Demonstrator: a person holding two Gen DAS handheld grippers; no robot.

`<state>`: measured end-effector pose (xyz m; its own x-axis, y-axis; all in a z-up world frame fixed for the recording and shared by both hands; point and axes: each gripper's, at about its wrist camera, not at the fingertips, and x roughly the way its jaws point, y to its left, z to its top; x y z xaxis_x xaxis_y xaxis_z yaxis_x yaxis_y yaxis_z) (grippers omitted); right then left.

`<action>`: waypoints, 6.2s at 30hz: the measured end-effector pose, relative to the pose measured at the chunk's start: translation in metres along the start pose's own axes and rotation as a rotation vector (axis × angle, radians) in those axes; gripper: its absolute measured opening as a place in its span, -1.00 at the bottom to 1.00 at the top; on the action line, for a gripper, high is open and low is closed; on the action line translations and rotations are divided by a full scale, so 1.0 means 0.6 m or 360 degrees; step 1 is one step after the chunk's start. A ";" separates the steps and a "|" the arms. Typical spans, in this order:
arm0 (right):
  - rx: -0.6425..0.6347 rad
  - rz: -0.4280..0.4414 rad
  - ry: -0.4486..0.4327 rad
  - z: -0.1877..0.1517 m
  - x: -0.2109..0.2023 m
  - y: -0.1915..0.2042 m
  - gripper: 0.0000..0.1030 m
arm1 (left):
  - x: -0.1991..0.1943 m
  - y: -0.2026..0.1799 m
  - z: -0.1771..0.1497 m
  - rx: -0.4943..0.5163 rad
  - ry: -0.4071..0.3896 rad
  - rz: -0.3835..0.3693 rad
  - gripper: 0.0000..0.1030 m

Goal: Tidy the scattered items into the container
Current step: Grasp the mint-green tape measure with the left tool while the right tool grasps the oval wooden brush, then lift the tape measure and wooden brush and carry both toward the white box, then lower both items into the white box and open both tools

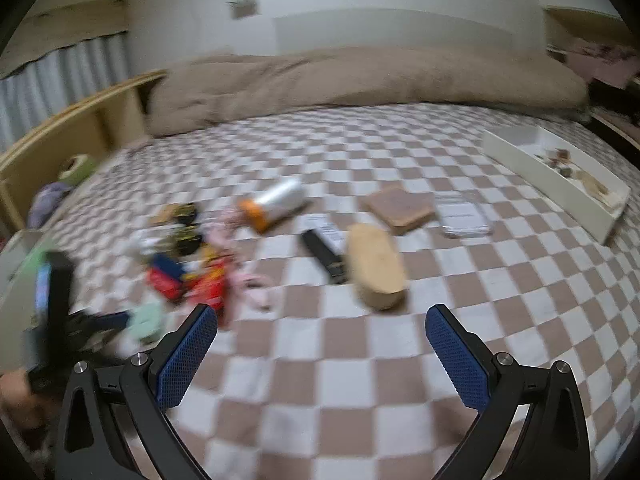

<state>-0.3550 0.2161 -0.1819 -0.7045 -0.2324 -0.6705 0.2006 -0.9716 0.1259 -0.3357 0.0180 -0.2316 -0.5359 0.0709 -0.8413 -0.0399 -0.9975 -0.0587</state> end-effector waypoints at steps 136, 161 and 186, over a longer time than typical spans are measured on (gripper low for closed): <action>0.0167 0.0731 -0.0158 -0.100 -0.243 0.284 -0.14 | -0.470 0.102 -0.181 -0.0410 -0.1027 -0.0017 0.01; -0.0344 0.1075 -0.0032 -0.057 -0.208 0.570 -0.14 | -0.514 0.345 -0.287 -0.0895 -0.1213 0.0346 0.01; -0.0451 0.1070 0.0186 -0.061 -0.149 0.687 0.58 | -0.500 0.419 -0.317 -0.1094 -0.1133 0.0483 -0.01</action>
<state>-0.1846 -0.1619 -0.0968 -0.2936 -0.7518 -0.5904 0.7430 -0.5681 0.3539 -0.0248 -0.2543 -0.0961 -0.8266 -0.4219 -0.3724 0.5505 -0.7435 -0.3797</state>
